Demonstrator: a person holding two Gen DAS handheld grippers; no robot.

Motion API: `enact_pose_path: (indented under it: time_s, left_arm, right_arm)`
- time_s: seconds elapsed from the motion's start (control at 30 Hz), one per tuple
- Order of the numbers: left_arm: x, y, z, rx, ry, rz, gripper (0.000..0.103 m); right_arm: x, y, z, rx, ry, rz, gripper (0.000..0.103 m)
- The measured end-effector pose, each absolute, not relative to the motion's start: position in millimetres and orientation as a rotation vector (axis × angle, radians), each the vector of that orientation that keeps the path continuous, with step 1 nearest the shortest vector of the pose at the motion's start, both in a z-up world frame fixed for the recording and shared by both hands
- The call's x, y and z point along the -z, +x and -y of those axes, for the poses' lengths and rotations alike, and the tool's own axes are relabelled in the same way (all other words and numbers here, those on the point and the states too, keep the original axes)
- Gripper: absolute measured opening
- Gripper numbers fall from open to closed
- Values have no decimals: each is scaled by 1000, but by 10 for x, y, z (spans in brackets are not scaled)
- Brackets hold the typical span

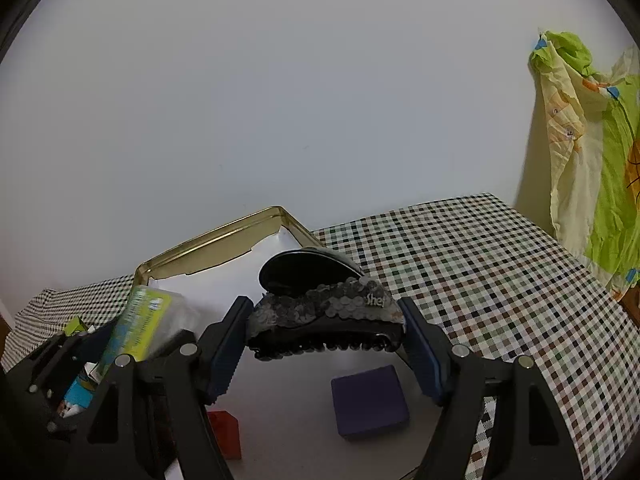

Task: Organize rigid objects
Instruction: 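Lift and carry the green box and black hair clip over the tray, then lower both objects into the tray and open both grippers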

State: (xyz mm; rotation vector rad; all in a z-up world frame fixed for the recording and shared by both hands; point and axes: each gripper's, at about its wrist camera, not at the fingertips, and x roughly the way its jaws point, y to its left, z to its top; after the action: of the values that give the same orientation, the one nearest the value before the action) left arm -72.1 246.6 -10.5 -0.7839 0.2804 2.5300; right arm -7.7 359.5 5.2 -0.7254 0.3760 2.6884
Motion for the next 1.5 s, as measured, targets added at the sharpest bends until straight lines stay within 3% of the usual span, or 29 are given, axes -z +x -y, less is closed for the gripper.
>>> enact_pose_path:
  time_s: [0.27,0.97,1.1,1.13,1.3,1.5]
  left_arm:
    - [178,-865,-2504,-2515,-898,-278,54]
    - [180,-794,-2557,-2554,-863,-361,55]
    - [115,-715,-2574,-2588,-794,-404,96]
    - [97,-688,-2578,-2603,-766,-421,101]
    - [78,-662,-2557,-2625,-736,-433,102]
    - [12,-639,-2390,-2639,-732,-322,102]
  right_arm:
    - [42,-152,-3512,-2682,-789,-354,75]
    - [116,-201,-3535,-2669,-820,-363,76]
    - [111,-165,-3579,-2672,-796,-417,76]
    - [104,-155,-3582,-2673,-785,-422,76]
    - [75,-133,-3534,-2665,-737,-389,77]
    - [4,-70,-3507,-2655,-646,-362,77]
